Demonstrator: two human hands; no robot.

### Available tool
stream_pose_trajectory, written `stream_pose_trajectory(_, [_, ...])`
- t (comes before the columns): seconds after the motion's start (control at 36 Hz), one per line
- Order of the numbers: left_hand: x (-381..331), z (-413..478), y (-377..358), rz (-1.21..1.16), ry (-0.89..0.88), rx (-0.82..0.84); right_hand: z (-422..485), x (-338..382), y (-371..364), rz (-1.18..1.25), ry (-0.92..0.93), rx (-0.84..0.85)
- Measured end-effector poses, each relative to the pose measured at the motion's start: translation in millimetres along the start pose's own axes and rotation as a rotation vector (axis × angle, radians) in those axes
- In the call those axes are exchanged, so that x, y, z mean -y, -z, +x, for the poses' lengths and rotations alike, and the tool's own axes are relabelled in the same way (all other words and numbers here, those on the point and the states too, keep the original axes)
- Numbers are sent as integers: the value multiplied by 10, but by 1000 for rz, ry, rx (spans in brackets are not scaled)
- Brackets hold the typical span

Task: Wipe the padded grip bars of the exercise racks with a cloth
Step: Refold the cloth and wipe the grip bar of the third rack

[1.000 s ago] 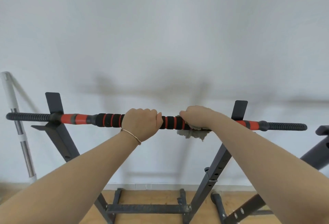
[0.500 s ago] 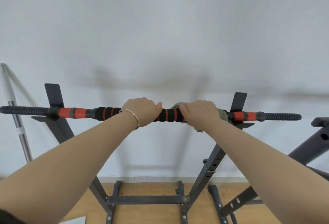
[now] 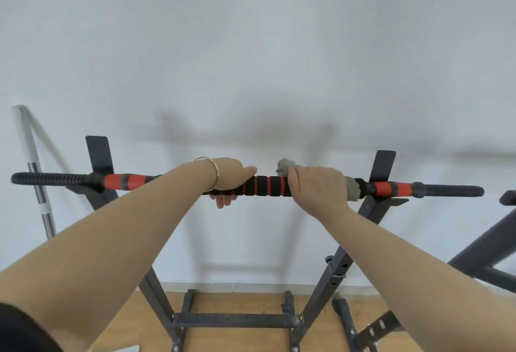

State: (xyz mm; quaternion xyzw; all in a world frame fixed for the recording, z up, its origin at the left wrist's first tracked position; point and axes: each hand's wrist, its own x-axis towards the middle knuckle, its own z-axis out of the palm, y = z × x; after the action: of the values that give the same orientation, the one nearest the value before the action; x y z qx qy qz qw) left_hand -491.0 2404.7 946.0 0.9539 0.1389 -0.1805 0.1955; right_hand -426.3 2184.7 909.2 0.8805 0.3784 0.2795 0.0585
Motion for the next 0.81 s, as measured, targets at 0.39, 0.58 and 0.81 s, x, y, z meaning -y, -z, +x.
stream_pose_trajectory(0.39, [83, -124, -402, 551, -170, -703, 370, -69, 112, 217, 7, 525])
stream_pose_trajectory(0.58, [156, -128, -535, 459, -288, -976, 430, 22, 129, 246, -65, 499])
stream_pose_trajectory(0.81, [-13, 6, -38, 137, 3, -204, 45, 207, 52, -19, -85, -70])
